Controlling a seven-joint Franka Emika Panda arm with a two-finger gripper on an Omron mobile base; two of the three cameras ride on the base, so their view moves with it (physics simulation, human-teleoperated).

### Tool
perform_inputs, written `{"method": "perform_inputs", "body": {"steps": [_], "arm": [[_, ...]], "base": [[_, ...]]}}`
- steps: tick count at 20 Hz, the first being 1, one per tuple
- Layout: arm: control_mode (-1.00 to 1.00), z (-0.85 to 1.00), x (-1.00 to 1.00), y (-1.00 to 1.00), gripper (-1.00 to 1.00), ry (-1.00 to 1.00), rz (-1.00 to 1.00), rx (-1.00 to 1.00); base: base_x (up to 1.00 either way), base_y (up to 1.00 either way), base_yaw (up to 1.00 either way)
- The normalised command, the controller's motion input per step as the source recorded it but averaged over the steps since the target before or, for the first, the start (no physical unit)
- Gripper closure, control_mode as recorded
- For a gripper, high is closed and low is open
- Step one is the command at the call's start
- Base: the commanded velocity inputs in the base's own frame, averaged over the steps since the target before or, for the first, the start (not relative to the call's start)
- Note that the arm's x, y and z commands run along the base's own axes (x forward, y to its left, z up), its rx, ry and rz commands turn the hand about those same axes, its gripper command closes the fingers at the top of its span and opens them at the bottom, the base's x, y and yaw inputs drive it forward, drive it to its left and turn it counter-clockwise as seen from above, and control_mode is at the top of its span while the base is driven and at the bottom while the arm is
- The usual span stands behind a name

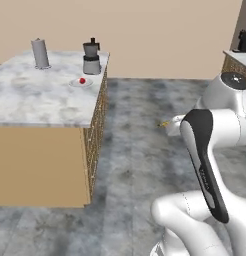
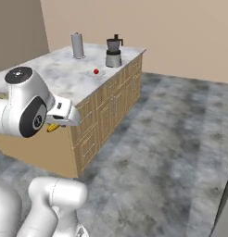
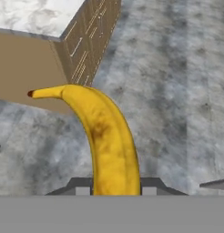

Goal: Pick the apple and banana from the fridge and place them on the plate next to the blender to make a fruit smoothie.

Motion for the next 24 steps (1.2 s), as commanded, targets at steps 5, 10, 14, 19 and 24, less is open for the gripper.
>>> {"method": "perform_inputs", "body": {"steps": [5, 10, 14, 19, 24], "arm": [[1.00, 0.00, 0.00, 0.00, 1.00, 0.00, 0.00, 0.00], [1.00, 0.00, 0.00, 0.00, 1.00, 0.00, 0.00, 0.00], [1.00, 0.00, 0.00, 0.00, 1.00, 0.00, 0.00, 0.00], [1.00, 0.00, 0.00, 0.00, 1.00, 0.00, 0.00, 0.00], [1.00, 0.00, 0.00, 0.00, 1.00, 0.00, 0.00, 0.00]], "base": [[1.00, 0.50, -0.13], [1.00, 0.10, -0.19], [1.00, -0.01, -0.19], [1.00, -0.01, -0.12], [1.00, 0.00, -0.02]]}}
